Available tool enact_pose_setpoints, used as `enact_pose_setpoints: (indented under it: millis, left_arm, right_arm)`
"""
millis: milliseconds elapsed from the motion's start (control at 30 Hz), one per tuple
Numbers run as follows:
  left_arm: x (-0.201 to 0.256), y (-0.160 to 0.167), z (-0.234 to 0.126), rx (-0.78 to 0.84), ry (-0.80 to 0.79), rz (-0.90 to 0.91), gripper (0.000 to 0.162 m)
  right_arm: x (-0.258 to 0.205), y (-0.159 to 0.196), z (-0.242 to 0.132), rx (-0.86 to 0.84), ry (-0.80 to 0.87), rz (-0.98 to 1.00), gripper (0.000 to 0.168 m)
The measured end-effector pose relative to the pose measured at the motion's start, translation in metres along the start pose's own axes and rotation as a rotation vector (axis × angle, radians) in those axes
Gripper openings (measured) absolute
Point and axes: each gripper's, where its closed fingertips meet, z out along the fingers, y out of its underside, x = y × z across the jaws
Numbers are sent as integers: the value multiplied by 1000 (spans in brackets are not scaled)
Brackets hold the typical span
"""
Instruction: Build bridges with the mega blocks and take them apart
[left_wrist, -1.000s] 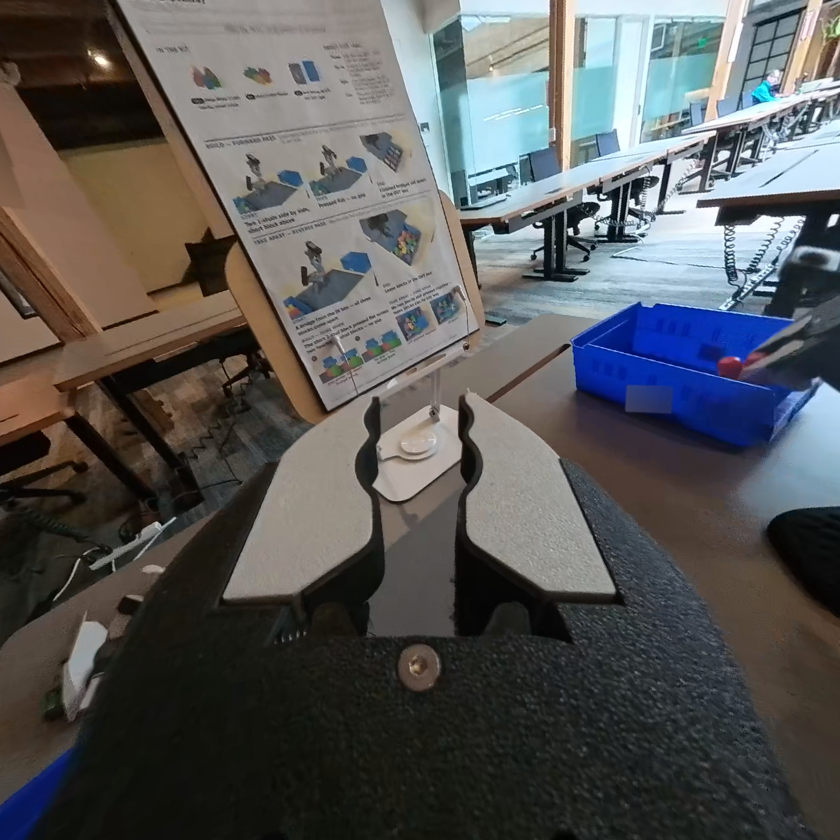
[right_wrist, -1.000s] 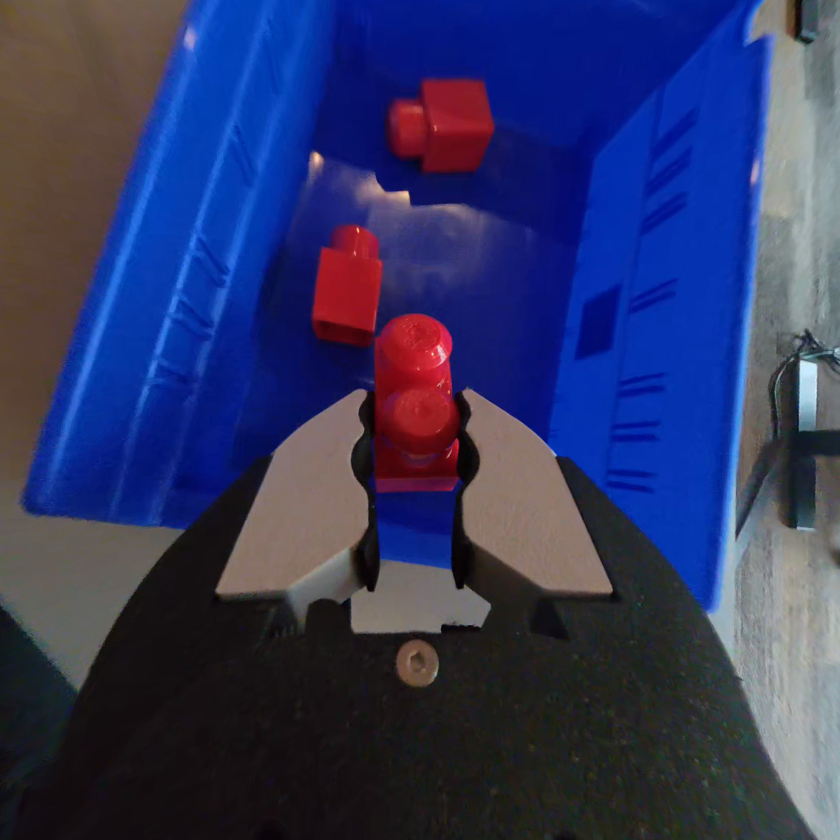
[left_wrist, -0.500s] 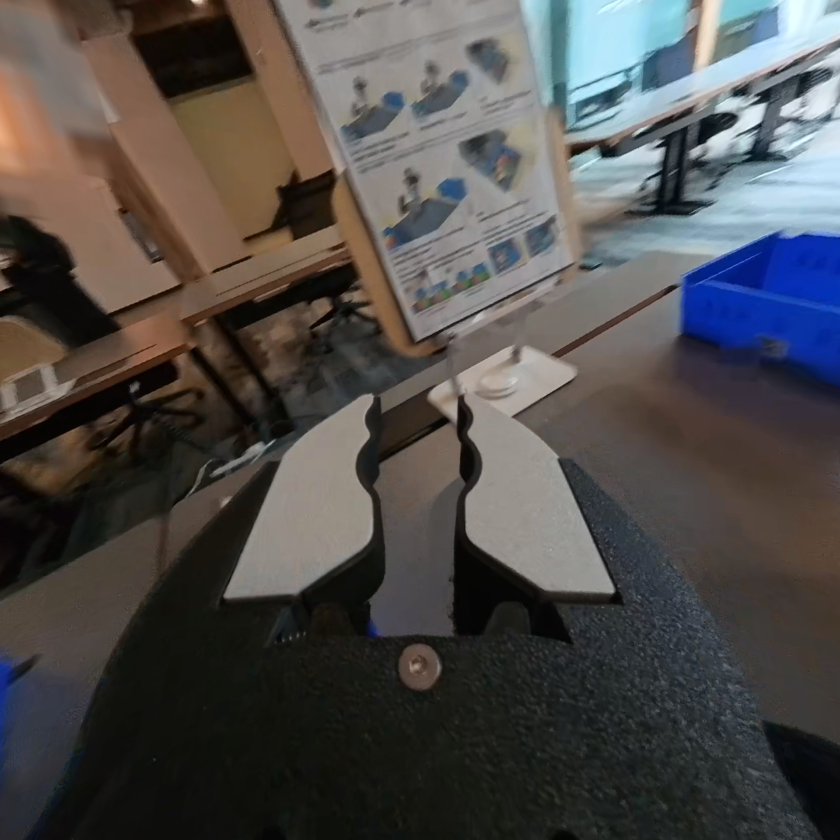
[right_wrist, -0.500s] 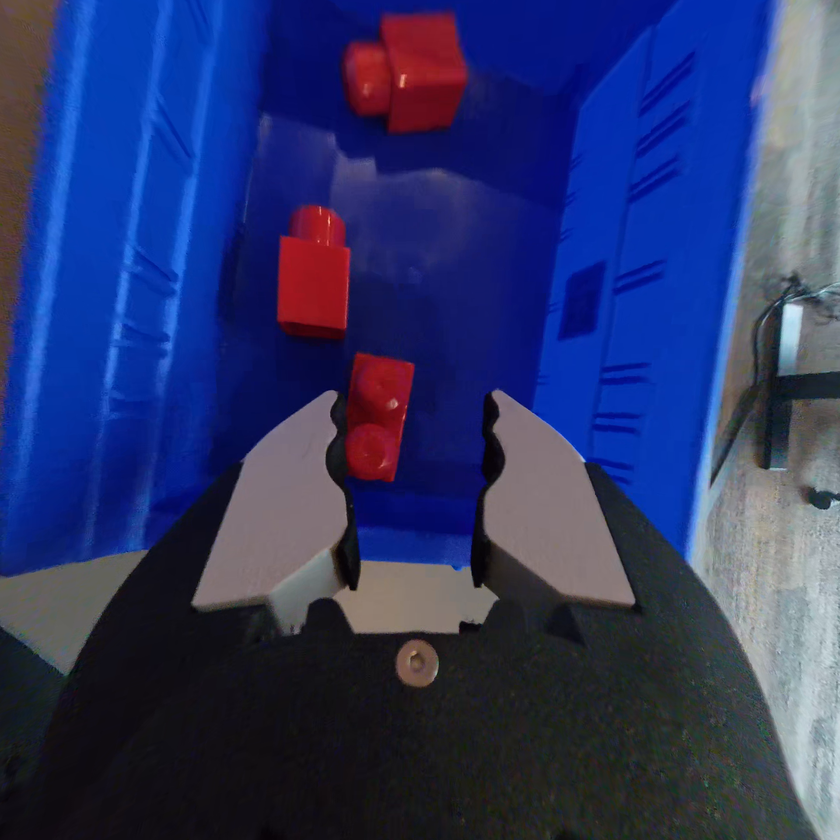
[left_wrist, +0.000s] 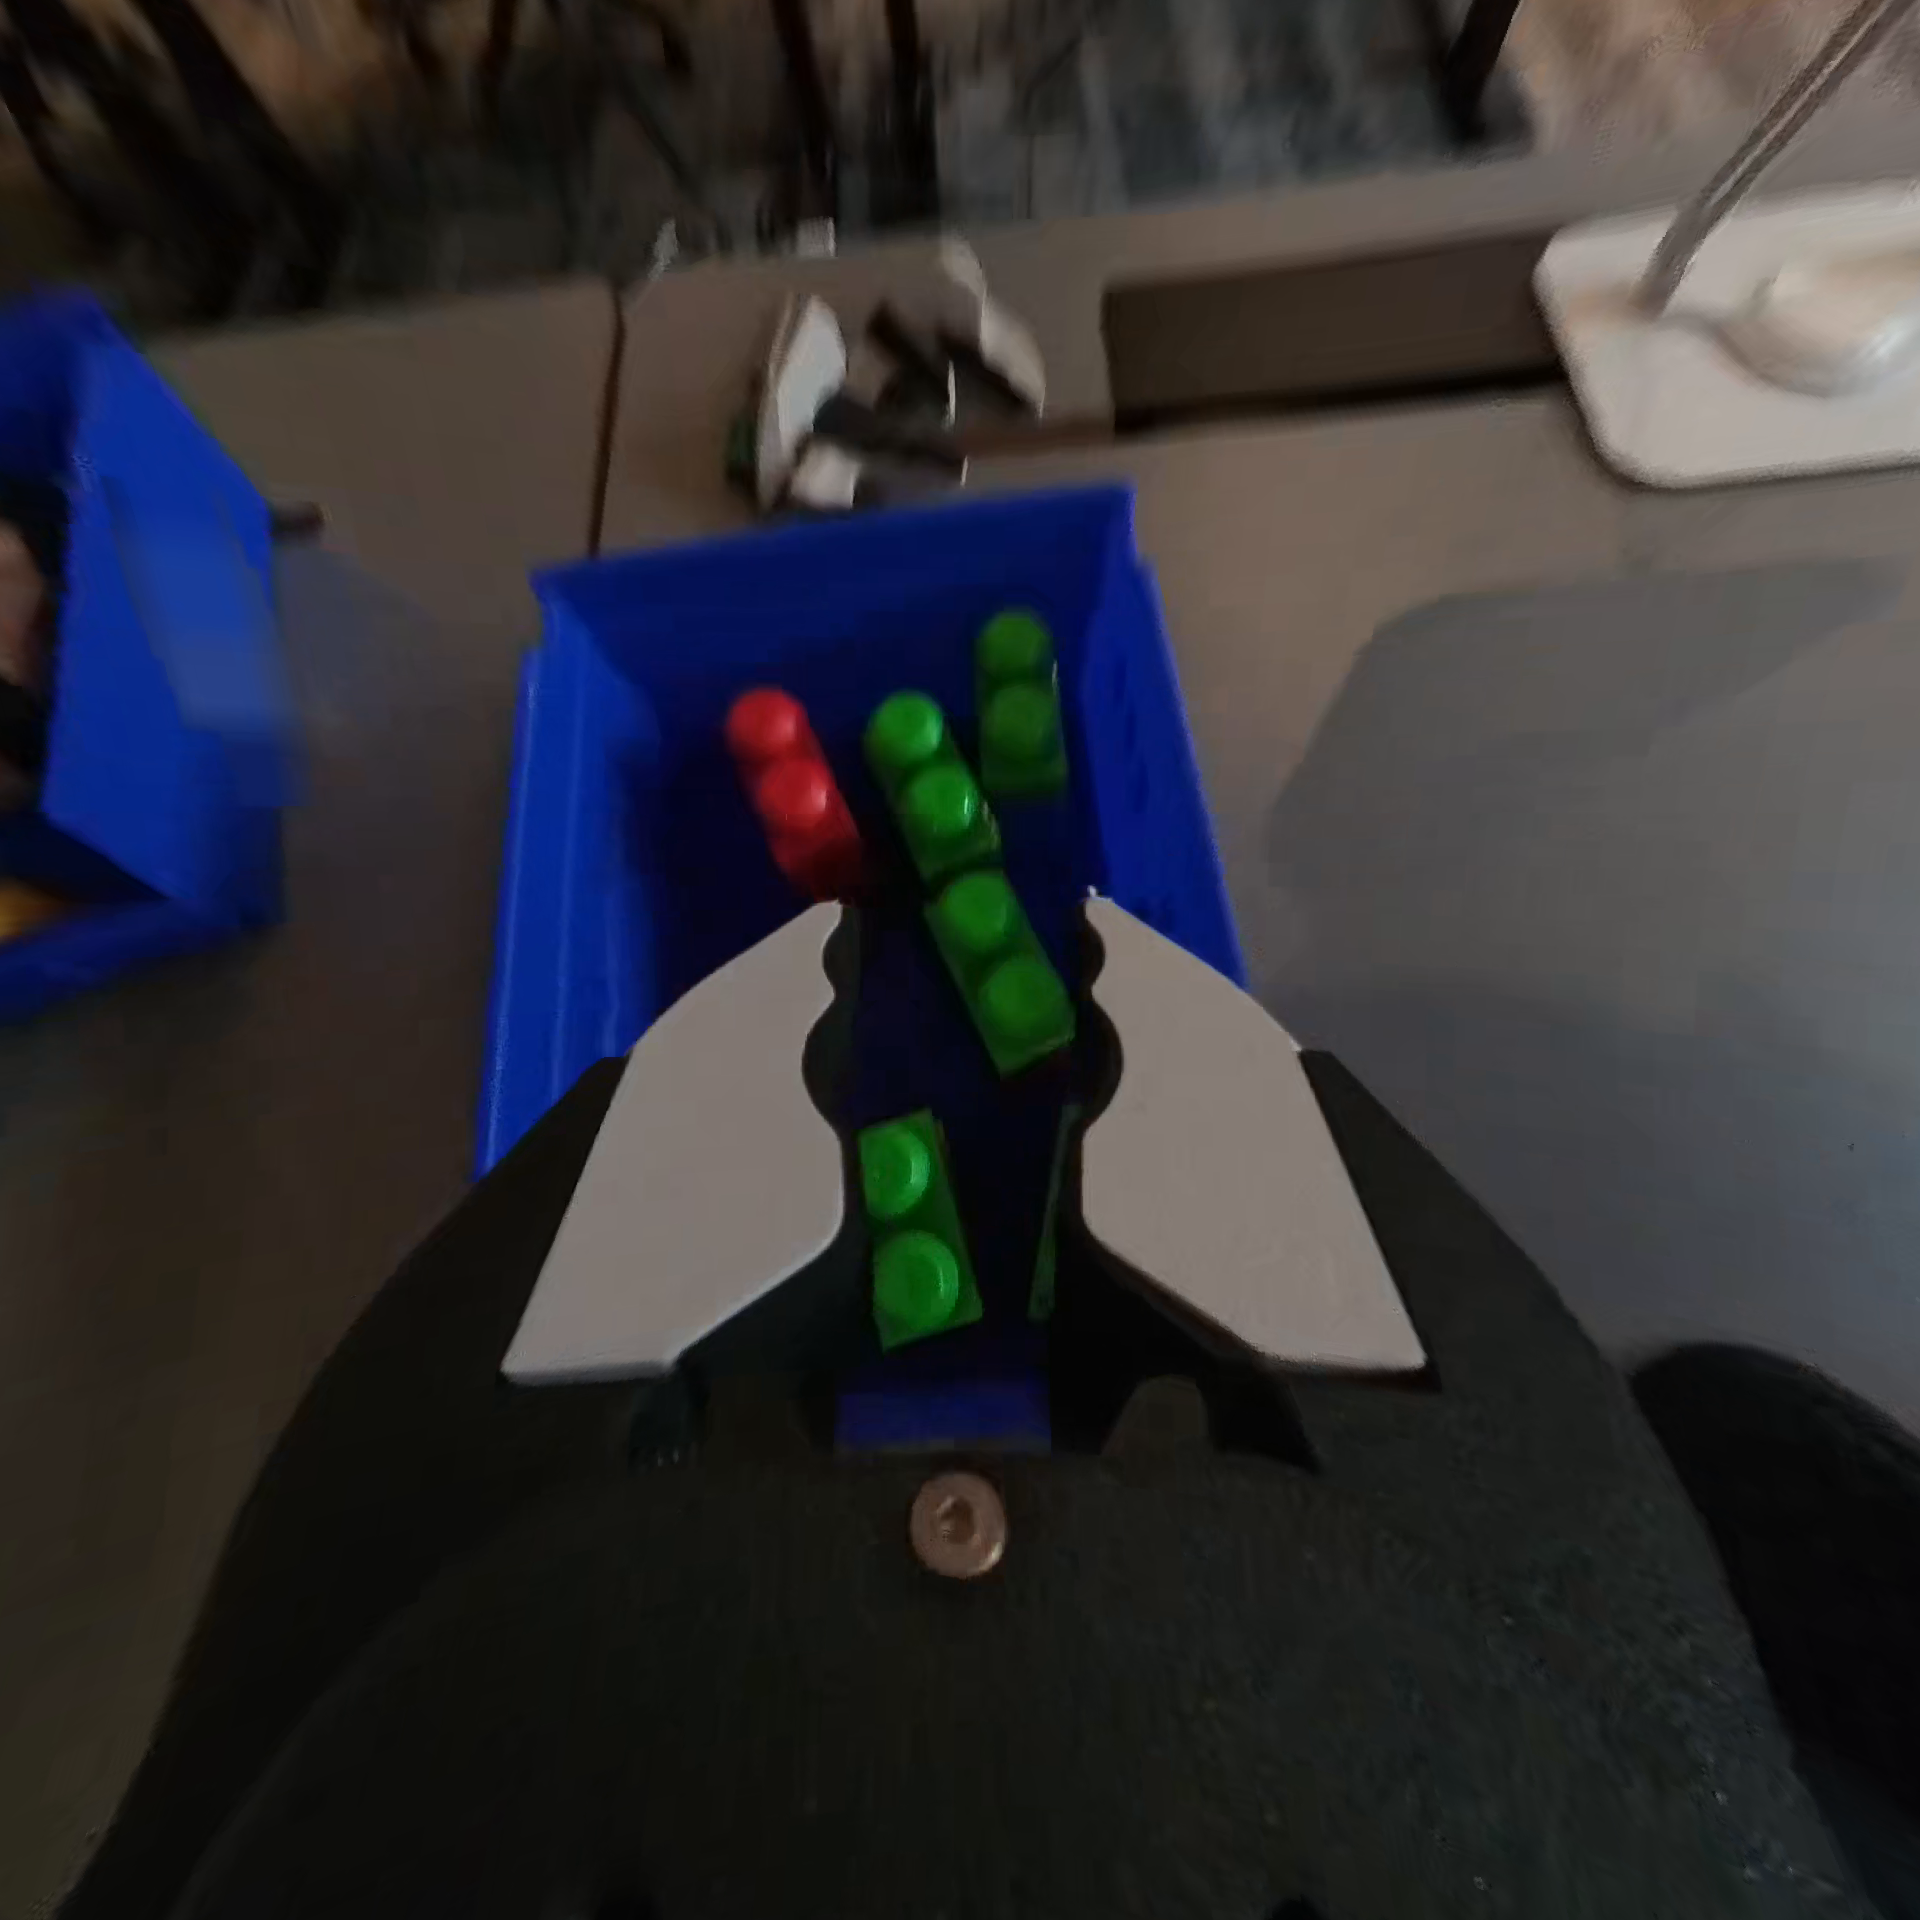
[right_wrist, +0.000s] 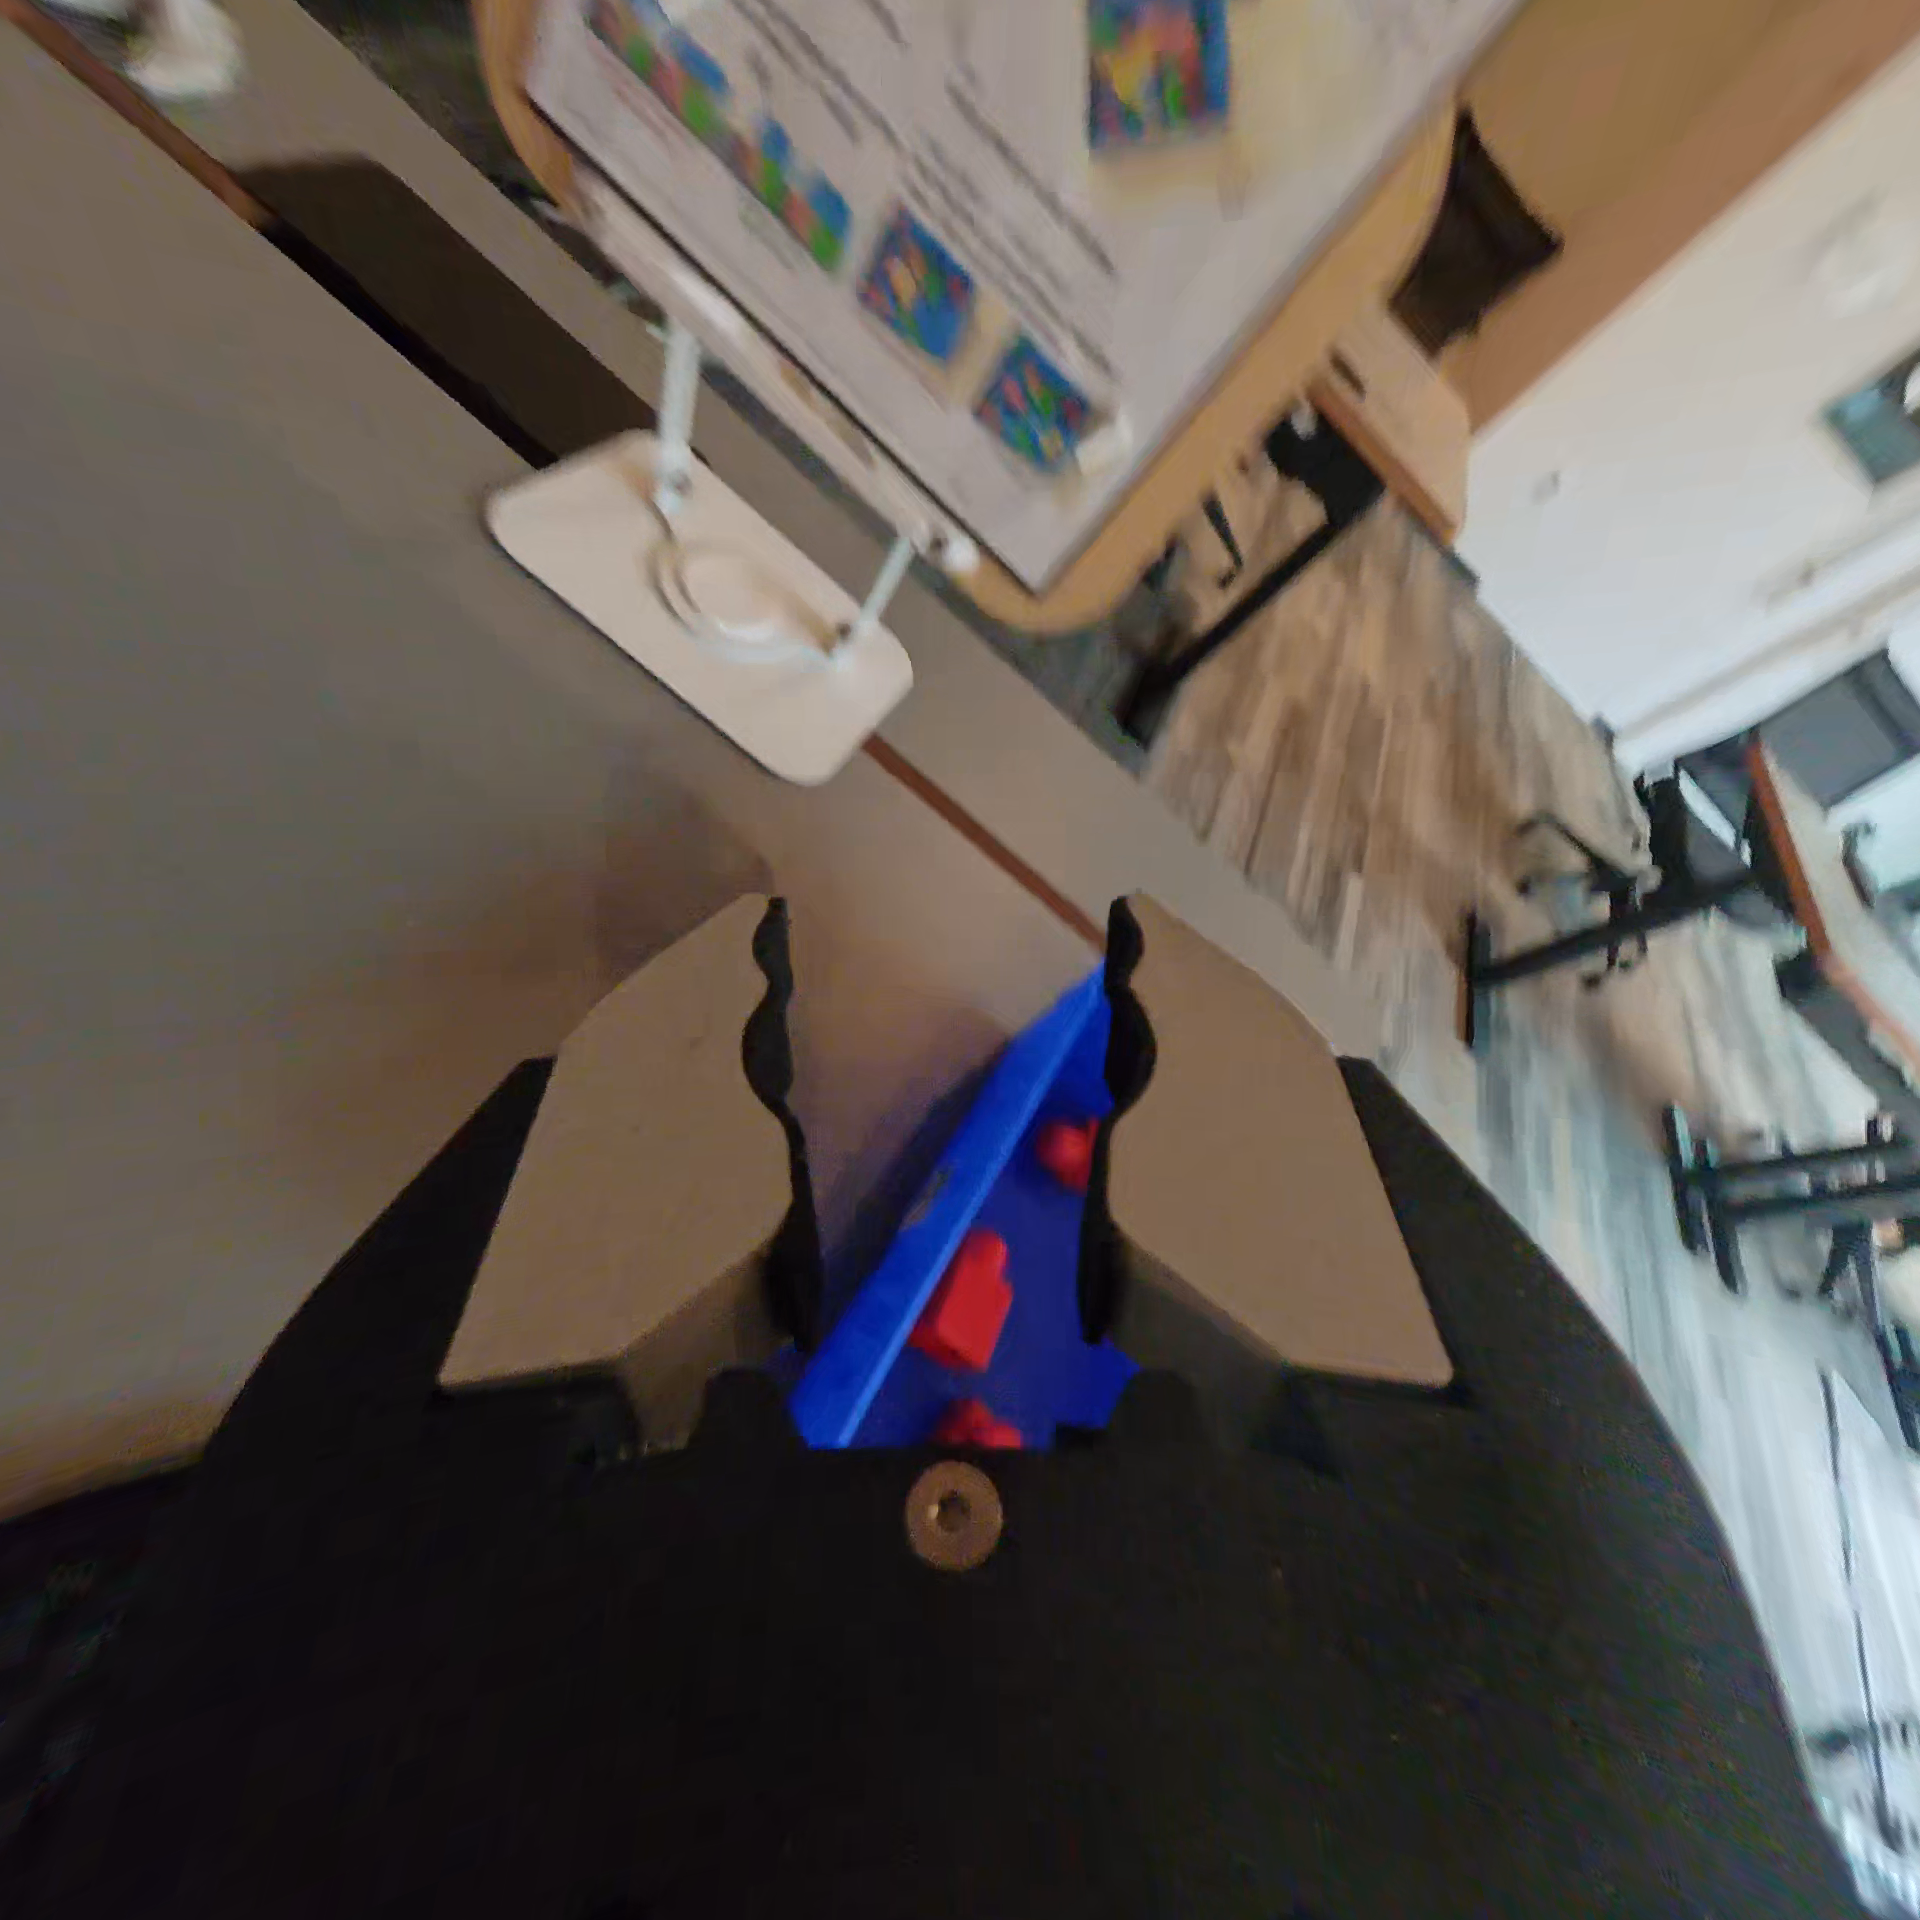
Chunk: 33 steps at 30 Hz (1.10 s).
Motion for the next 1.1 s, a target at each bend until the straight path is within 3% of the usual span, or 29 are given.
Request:
enact_pose_setpoints:
  millis: [100, 233, 467, 700, 800, 900, 1000, 1100]
  left_arm:
    - [-1, 32, 25, -219, -5, 20, 44]
    - [6, 53, 52, -382, 28, 29, 52]
    - [13, 76, 90, -550, 58, 14, 54]
    - [11, 91, 111, -636, 53, 8, 40]
    - [9, 80, 104, -559, 58, 11, 39]
    - [2, 47, 84, -373, 25, -12, 38]
    - [13, -11, 51, -42, 85, -15, 38]
    - [61, -74, 7, 330, 307, 45, 38]
  right_arm:
    - [-26, -45, -2, 130, -59, -37, 57]
    - [-48, -67, 6, 226, -121, -22, 56]
    - [-33, -40, 23, 149, -84, 2, 56]
    - [-8, -23, 26, 115, -5, 36, 53]
    - [-8, -22, 27, 112, -3, 30, 53]
    - [-21, -31, 30, 142, -56, 9, 52]
    - [-56, -53, 29, 257, -234, -9, 51]
    - [-94, -74, 26, 376, -447, -4, 51]
